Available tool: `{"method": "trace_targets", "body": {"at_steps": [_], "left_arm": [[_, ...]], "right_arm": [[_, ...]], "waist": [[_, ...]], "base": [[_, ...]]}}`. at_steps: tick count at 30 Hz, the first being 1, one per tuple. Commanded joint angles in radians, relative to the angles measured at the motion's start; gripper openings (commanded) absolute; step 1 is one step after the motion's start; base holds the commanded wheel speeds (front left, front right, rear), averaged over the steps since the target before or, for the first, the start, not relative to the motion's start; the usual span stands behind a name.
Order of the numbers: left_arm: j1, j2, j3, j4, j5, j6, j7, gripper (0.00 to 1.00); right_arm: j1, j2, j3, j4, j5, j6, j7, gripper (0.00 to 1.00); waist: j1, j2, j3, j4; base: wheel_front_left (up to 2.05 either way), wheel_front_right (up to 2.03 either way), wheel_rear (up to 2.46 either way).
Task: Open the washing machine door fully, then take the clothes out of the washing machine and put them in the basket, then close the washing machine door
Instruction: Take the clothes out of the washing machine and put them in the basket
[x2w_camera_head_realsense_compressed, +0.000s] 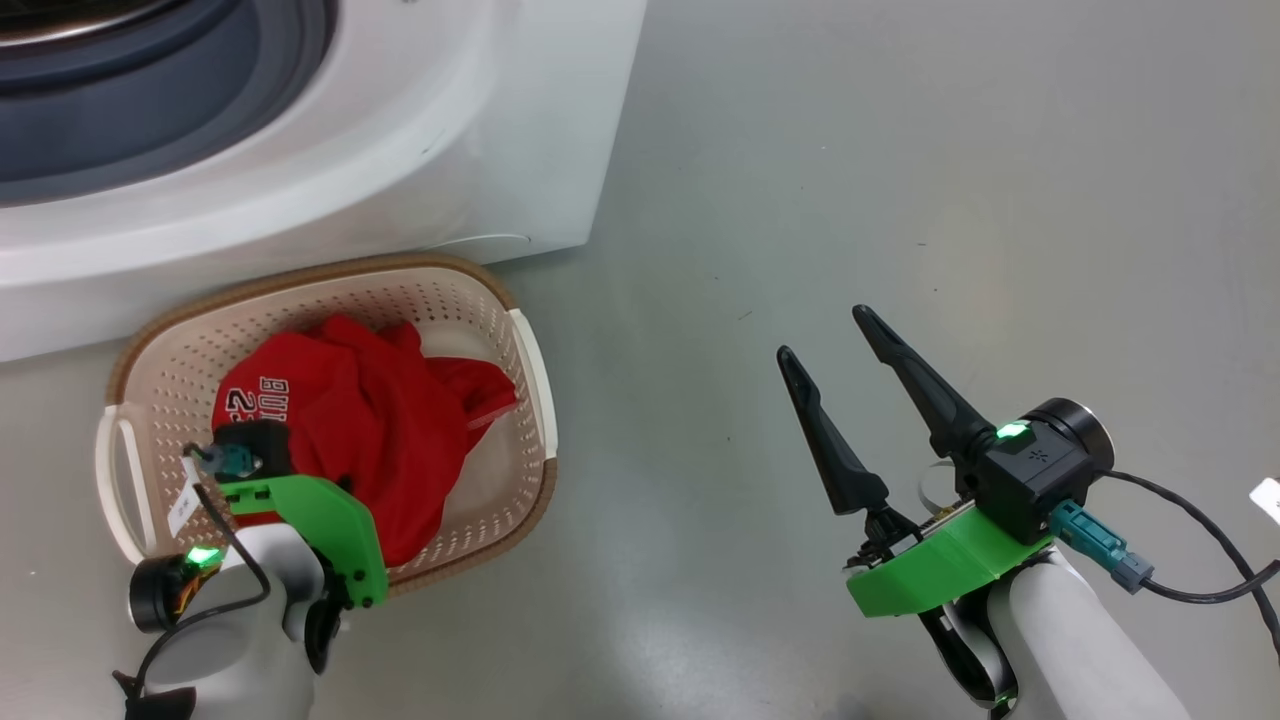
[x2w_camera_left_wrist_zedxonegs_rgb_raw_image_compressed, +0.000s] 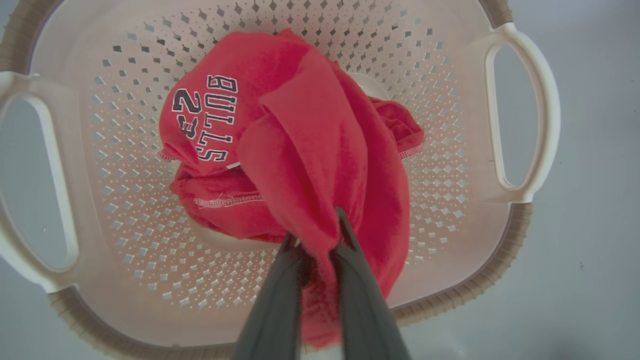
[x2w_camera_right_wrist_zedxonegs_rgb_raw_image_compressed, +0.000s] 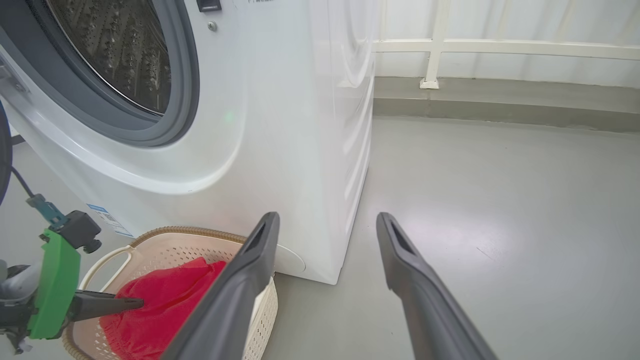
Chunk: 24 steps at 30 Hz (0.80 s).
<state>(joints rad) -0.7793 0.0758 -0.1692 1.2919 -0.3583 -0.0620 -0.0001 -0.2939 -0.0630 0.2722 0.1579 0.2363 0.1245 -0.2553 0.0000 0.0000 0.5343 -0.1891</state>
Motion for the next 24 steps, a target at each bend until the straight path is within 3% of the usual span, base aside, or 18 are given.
{"method": "trace_targets", "body": {"at_steps": [1, 2, 3, 4, 24], "left_arm": [[0.004, 0.032, 0.019, -0.007, -0.011, 0.000, -0.002, 0.38], [0.005, 0.032, 0.018, -0.007, -0.012, 0.000, -0.002, 0.51], [0.006, 0.032, 0.017, -0.006, -0.013, 0.001, -0.004, 0.89], [0.007, 0.032, 0.015, -0.006, -0.013, 0.001, -0.009, 1.00], [0.060, -0.009, -0.016, -0.037, -0.031, -0.031, -0.246, 1.00]], "right_arm": [[0.003, 0.004, 0.021, -0.023, 0.001, 0.006, -0.006, 1.00], [0.004, 0.004, 0.020, -0.022, 0.001, 0.006, -0.006, 1.00], [0.005, 0.004, 0.019, -0.021, 0.001, 0.006, -0.006, 1.00], [0.006, 0.005, 0.018, -0.020, 0.001, 0.006, -0.006, 1.00], [0.056, 0.003, -0.051, 0.046, -0.033, 0.006, -0.006, 1.00]], "waist": [[0.0000, 0.0000, 0.004, -0.007], [0.0000, 0.0000, 0.003, -0.007], [0.0000, 0.0000, 0.001, -0.007], [0.0000, 0.0000, 0.000, -0.006], [0.0000, 0.0000, -0.171, 0.071]], "base": [[0.00, 0.00, 0.00], [0.00, 0.00, 0.00], [0.00, 0.00, 0.00], [0.00, 0.00, 0.00], [0.00, 0.00, 0.00]]}}
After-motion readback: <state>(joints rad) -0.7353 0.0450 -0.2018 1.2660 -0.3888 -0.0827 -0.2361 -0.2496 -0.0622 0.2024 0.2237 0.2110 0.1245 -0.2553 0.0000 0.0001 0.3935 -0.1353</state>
